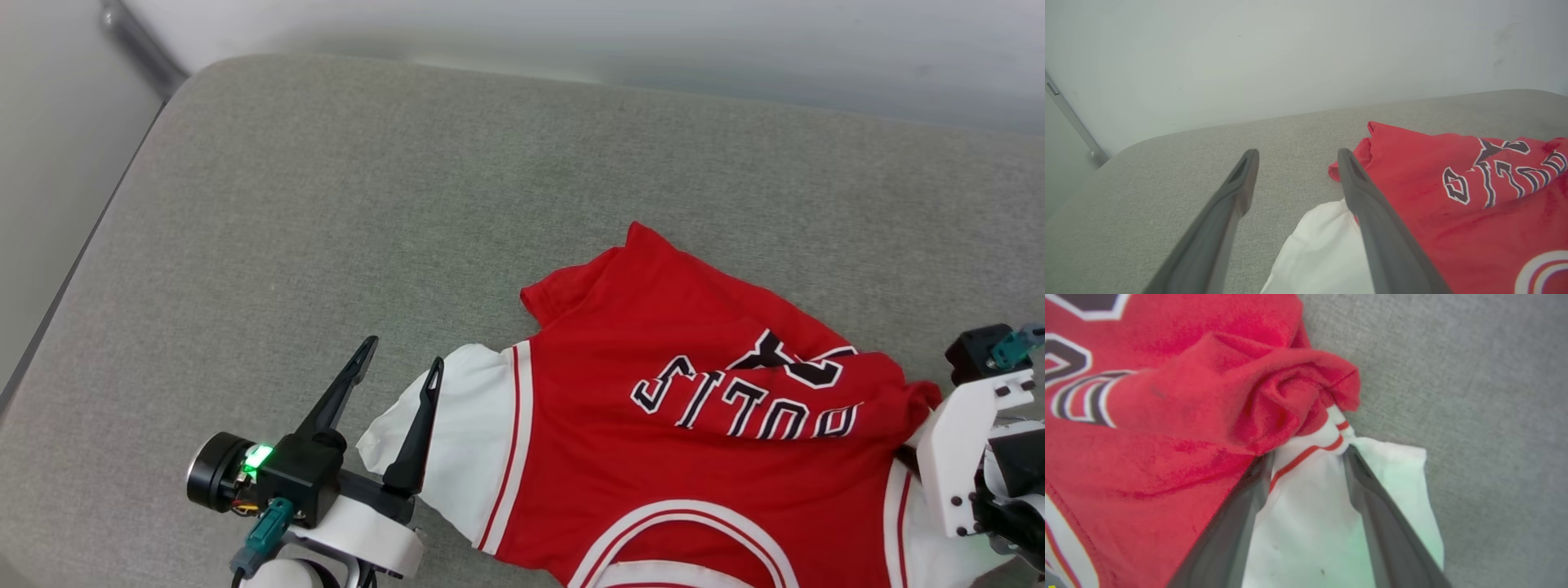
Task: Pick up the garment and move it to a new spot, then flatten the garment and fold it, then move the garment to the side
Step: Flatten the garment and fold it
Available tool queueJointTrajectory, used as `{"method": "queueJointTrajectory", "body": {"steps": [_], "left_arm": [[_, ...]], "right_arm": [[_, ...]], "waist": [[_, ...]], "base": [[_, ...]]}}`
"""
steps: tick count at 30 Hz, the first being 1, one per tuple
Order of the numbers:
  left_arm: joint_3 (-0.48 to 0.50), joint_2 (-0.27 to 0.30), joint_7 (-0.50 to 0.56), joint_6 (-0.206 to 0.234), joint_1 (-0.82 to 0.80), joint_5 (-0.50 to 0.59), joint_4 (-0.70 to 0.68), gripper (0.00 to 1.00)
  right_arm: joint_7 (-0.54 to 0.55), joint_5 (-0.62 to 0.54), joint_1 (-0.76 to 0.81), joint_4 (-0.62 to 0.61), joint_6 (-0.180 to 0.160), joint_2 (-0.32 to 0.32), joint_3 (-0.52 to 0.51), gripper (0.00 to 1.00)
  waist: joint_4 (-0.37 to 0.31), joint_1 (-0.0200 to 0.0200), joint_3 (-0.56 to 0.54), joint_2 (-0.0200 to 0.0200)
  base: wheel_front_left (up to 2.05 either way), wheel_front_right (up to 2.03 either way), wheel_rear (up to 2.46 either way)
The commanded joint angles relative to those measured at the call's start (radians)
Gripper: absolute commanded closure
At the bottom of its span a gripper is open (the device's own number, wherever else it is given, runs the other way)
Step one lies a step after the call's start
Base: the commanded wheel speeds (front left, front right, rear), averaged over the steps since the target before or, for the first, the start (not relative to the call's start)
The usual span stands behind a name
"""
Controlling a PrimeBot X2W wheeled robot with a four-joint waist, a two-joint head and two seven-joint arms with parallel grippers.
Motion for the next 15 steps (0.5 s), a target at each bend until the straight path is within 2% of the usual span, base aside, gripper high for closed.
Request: {"method": "queueJointTrajectory", "body": {"steps": [1, 9, 10, 15], "left_arm": [[-0.001, -0.005, -0.002, -0.006, -0.013, 0.006, -0.002, 0.0], [-0.007, -0.024, -0.002, -0.015, -0.022, 0.012, 0.005, 0.0], [-0.005, -0.03, -0.002, -0.022, -0.023, 0.014, 0.009, 0.0], [0.004, -0.034, -0.002, -0.025, -0.019, 0.018, 0.014, 0.0]], "right_arm": [[-0.013, -0.003, -0.004, 0.03, -0.001, 0.006, 0.017, 1.0], [-0.134, -0.054, -0.122, 0.111, -0.001, -0.001, 0.007, 1.0], [-0.188, -0.107, -0.195, 0.172, -0.001, -0.007, 0.003, 1.0], [-0.269, -0.192, -0.266, 0.266, -0.001, -0.003, -0.008, 1.0]], "waist": [[0.011, 0.0, 0.009, -0.0001], [0.033, 0.0, 0.022, -0.0001], [0.044, 0.0, 0.02, -0.0001], [0.053, 0.0, 0.015, -0.0001]], "base": [[0.0, 0.0, 0.0], [0.0, 0.0, 0.0], [0.0, 0.0, 0.0], [0.0, 0.0, 0.0]]}}
